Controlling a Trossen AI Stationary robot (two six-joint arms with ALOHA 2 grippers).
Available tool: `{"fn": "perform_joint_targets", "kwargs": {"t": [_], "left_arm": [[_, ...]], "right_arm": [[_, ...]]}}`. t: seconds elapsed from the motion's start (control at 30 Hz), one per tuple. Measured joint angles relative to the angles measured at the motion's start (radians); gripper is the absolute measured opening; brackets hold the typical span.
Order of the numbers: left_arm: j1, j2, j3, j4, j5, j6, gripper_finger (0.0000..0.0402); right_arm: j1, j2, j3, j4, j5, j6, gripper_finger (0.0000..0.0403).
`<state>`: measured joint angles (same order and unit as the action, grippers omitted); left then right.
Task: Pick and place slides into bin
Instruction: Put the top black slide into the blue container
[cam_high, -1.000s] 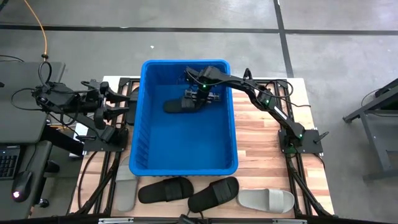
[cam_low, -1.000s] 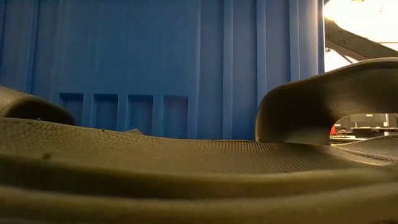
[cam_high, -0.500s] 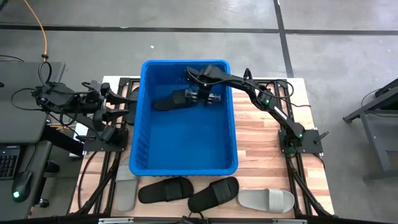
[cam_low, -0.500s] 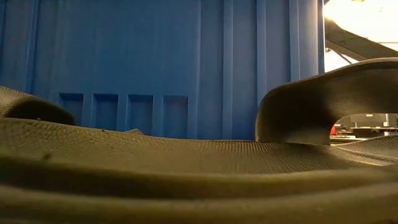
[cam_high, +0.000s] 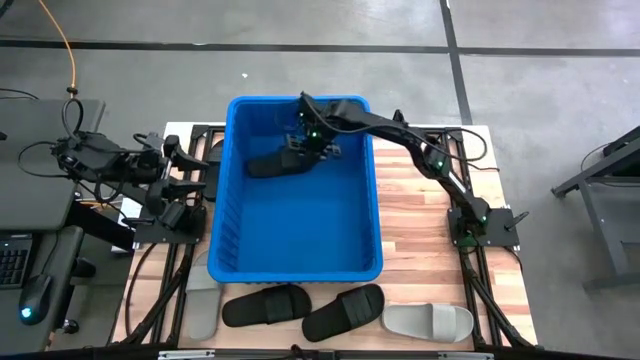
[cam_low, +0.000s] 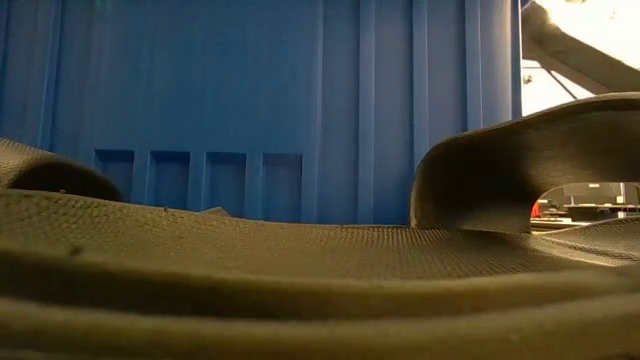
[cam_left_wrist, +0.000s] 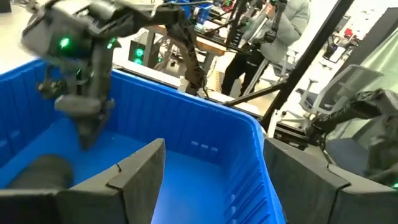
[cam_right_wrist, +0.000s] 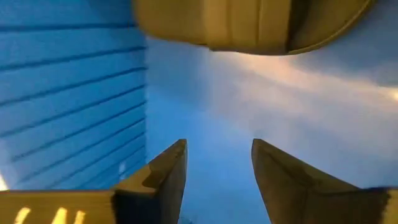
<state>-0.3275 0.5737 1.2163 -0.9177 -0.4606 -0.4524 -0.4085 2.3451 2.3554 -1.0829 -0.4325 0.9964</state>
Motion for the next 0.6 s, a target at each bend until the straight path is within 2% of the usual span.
{"fn": "perform_joint_targets", "kwargs": {"t": [0.13, 0.3, 0.43, 0.6], "left_arm": [[0.000, 0.000, 0.000, 0.040, 0.011, 0.047, 0.0262], [0.000, 0.000, 0.000, 0.122, 0.084, 0.075, 0.0262], [0.000, 0.038, 0.001, 0.098, 0.008, 0.145, 0.0262], [0.000, 0.092, 0.022, -0.084, -0.084, 0.214, 0.0262]], "right_arm": [[0.020, -0.087, 0.000, 0.019, 0.010, -0.051, 0.0167], [0.054, -0.185, 0.001, 0.036, 0.038, -0.168, 0.0167], [0.068, -0.266, 0.001, -0.001, 0.046, -0.188, 0.0167], [0.107, -0.351, 0.001, -0.012, 0.172, -0.262, 0.0167]]}}
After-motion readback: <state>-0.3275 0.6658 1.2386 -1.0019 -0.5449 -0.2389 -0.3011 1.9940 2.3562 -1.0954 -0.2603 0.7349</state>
